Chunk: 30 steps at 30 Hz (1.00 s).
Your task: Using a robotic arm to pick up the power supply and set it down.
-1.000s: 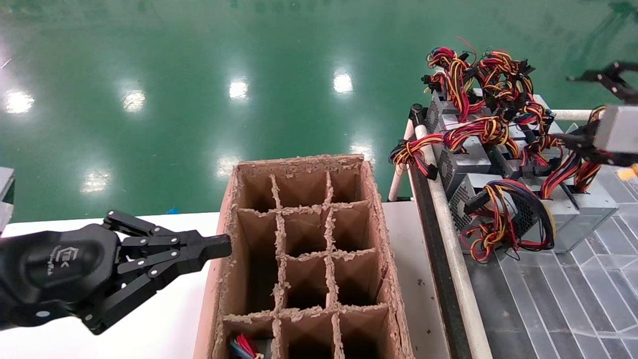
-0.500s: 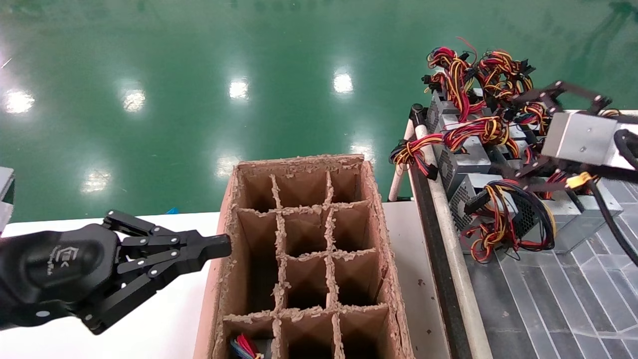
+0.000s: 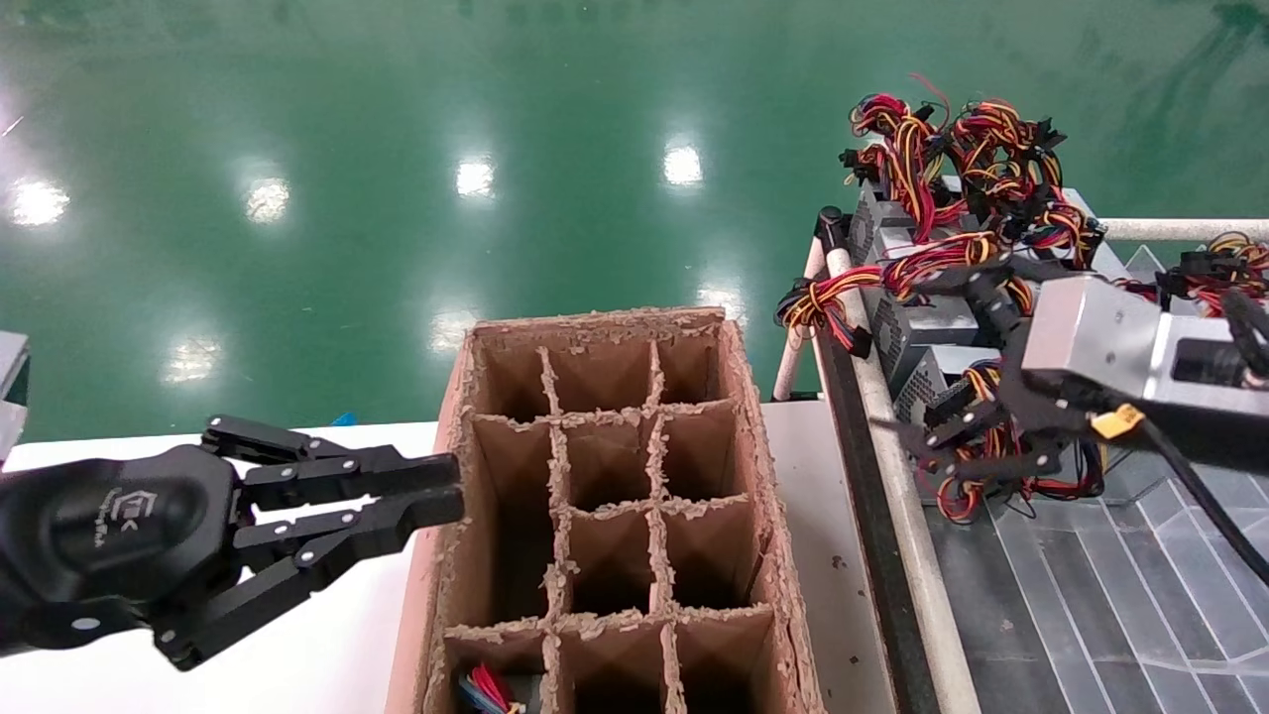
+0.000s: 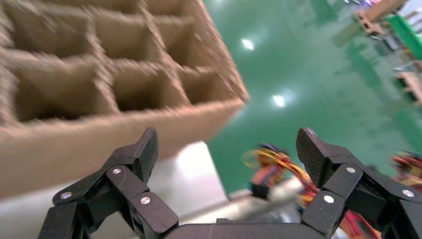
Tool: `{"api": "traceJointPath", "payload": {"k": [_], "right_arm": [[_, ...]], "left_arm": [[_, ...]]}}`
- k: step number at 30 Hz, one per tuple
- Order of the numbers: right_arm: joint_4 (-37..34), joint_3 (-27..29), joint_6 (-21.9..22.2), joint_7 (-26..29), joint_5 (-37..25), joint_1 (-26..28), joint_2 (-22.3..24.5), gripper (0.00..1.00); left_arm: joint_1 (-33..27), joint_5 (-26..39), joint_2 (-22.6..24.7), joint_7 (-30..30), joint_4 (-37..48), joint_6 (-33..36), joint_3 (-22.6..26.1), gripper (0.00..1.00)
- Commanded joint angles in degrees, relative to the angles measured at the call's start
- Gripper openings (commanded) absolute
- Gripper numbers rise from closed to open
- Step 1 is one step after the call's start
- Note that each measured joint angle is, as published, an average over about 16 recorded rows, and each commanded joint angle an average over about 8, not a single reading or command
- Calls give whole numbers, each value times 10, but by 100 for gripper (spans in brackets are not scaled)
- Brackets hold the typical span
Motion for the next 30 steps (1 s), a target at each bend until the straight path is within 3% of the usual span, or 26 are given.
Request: {"api": "traceJointPath", "payload": {"k": [1, 30], "right_arm": [[-1, 9, -14, 7, 15, -9, -5, 100], [-21, 135, -206, 103, 232, -143, -73, 100]], "left_arm": [[0, 0, 0, 0, 0, 0, 0, 100], [0, 0, 0, 0, 0, 0, 0, 100]]}}
